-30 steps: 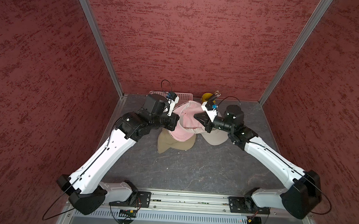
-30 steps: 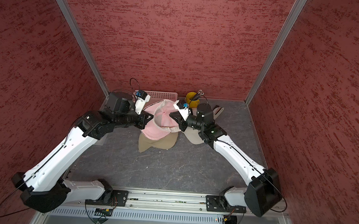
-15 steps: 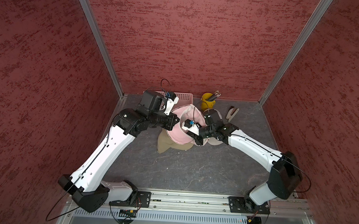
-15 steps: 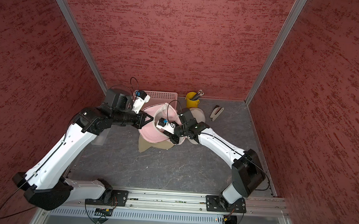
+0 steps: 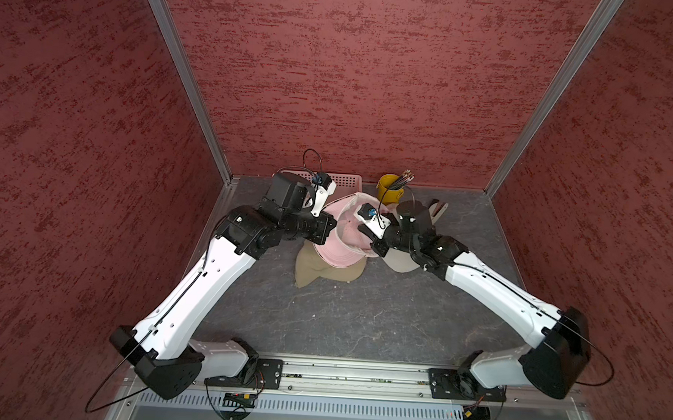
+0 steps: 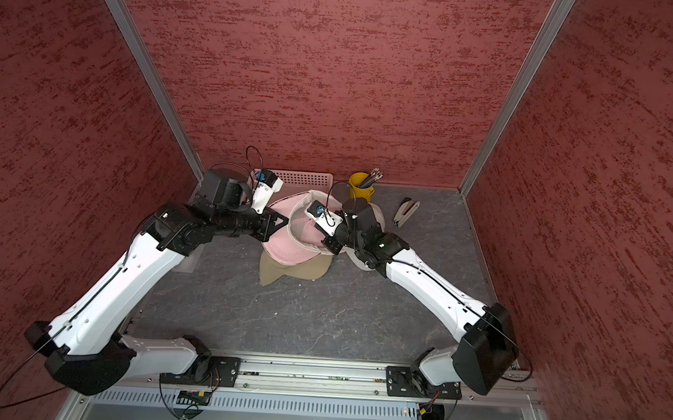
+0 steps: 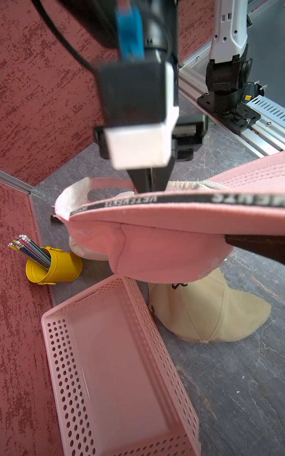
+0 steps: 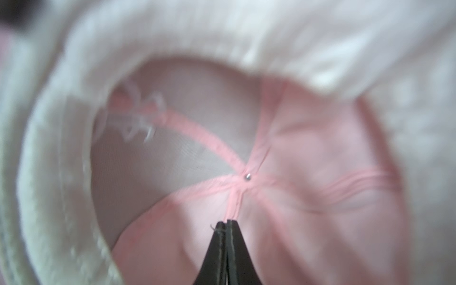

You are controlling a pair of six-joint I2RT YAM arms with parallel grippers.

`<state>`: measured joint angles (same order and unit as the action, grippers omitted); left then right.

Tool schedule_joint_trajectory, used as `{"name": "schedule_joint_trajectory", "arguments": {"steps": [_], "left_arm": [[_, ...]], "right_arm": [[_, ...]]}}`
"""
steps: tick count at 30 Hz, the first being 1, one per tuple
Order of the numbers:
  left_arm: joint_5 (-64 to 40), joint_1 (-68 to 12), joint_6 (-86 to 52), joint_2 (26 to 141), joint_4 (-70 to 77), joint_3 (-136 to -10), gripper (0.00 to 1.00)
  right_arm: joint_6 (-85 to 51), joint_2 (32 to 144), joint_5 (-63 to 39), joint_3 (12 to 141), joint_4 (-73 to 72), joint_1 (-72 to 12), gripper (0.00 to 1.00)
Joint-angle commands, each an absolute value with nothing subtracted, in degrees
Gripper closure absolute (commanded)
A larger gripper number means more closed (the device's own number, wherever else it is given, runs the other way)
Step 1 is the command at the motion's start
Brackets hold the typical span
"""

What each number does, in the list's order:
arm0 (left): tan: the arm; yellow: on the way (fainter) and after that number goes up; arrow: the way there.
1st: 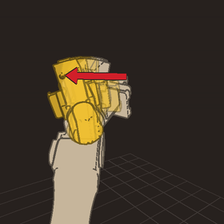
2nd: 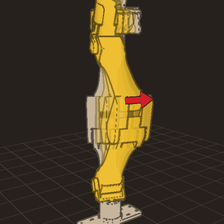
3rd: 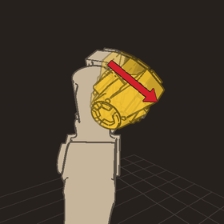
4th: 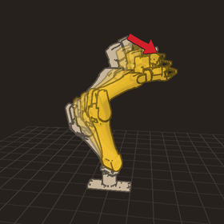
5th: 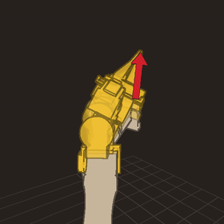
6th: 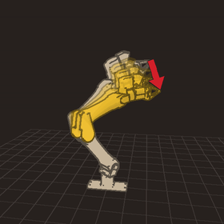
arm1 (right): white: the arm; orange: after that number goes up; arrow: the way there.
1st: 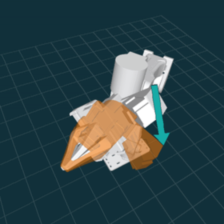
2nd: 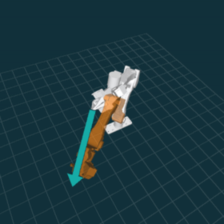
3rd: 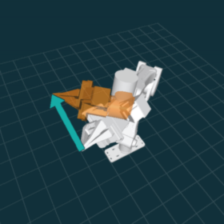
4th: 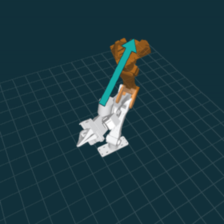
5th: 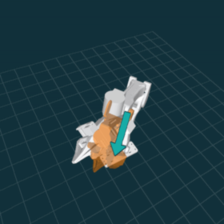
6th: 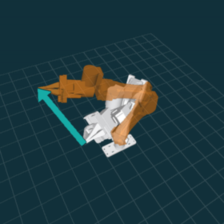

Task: Turn the baseball cap inside out
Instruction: Turn over the baseball cap.

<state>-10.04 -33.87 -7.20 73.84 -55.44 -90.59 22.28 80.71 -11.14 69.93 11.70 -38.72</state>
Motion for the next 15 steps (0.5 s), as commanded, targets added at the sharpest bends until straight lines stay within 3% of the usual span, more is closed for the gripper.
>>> {"name": "schedule_joint_trajectory", "arguments": {"steps": [1, 9, 15], "left_arm": [[-6.75, -35.86, -10.55, 72.22, -48.16, -88.34, 1.00], [-5.82, -39.52, -13.14, 72.51, -43.42, -86.45, 1.00], [-5.38, -40.13, -15.05, 71.92, -41.60, -83.52, 1.00]], "right_arm": [[12.35, 80.57, -3.76, 68.20, -1.75, -38.50, 0.90], [3.16, 90.46, 1.67, 74.87, -5.80, -37.60, 0.92], [-10.40, 91.78, 8.99, 72.49, -16.23, -33.24, 0.92]]}}
